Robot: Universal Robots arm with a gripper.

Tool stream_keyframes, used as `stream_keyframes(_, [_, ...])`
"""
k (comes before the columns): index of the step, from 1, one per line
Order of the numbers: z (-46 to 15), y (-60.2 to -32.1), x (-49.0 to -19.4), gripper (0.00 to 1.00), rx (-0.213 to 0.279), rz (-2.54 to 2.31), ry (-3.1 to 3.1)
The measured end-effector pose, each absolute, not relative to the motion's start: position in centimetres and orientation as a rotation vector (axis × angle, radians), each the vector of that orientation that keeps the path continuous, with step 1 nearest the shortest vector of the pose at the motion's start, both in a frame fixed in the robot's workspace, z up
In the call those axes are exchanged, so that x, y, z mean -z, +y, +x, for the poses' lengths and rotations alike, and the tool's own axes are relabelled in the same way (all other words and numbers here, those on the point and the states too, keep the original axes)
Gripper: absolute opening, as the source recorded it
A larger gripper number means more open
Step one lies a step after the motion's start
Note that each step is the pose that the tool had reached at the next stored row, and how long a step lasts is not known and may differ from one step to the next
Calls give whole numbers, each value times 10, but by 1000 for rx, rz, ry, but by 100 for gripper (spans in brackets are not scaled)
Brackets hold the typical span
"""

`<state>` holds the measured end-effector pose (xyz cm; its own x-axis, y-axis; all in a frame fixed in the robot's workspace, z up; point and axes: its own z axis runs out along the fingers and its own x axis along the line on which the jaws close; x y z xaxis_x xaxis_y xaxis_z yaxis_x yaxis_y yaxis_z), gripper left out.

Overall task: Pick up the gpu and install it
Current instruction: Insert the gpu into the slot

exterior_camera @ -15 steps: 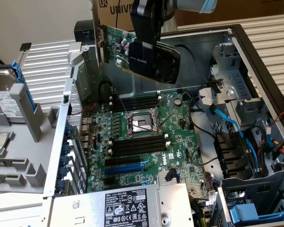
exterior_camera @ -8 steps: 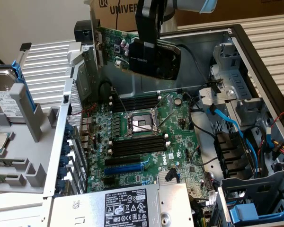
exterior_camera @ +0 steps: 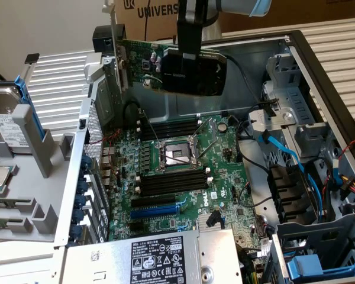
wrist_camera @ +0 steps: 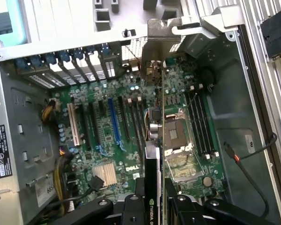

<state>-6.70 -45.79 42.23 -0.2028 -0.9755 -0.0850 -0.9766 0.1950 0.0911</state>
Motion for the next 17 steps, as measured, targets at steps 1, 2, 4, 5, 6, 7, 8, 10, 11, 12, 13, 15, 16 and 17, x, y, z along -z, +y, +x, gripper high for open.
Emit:
stream_keyframes(1, [-67, -458, -422, 26, -192, -1996, 2405])
stream_keyframes(2, [-67, -458, -422, 26, -187, -2013, 2386])
stream_keyframes(4, [-67, -458, -422, 26, -173, -2045, 2349])
stream_keyframes(5, [-67, -458, -422, 26, -166, -2059, 2331])
stream_keyframes(6, [-67, -458, -422, 26, -159, -2074, 2311])
stream_keyframes(7, [-67, -458, -422, 26, -152, -2085, 2296])
stream_keyframes(8, [-67, -458, -422, 26, -147, -2098, 2280])
stream_keyframes(10, [-67, -458, -421, 26, -141, -2124, 2253])
stream_keyframes(11, [-67, -458, -420, 26, -139, -2136, 2240])
stream_keyframes(12, [-67, -458, -419, 26, -137, -2146, 2228])
stream_keyframes(13, [-67, -458, -418, 26, -135, -2156, 2217])
stream_keyframes(15, [-68, -458, -416, 26, -131, -2170, 2201])
stream_keyframes(16, [-69, -458, -415, 26, -130, -2174, 2195])
stream_keyframes(17, [-70, -458, -414, 26, -128, -2176, 2192])
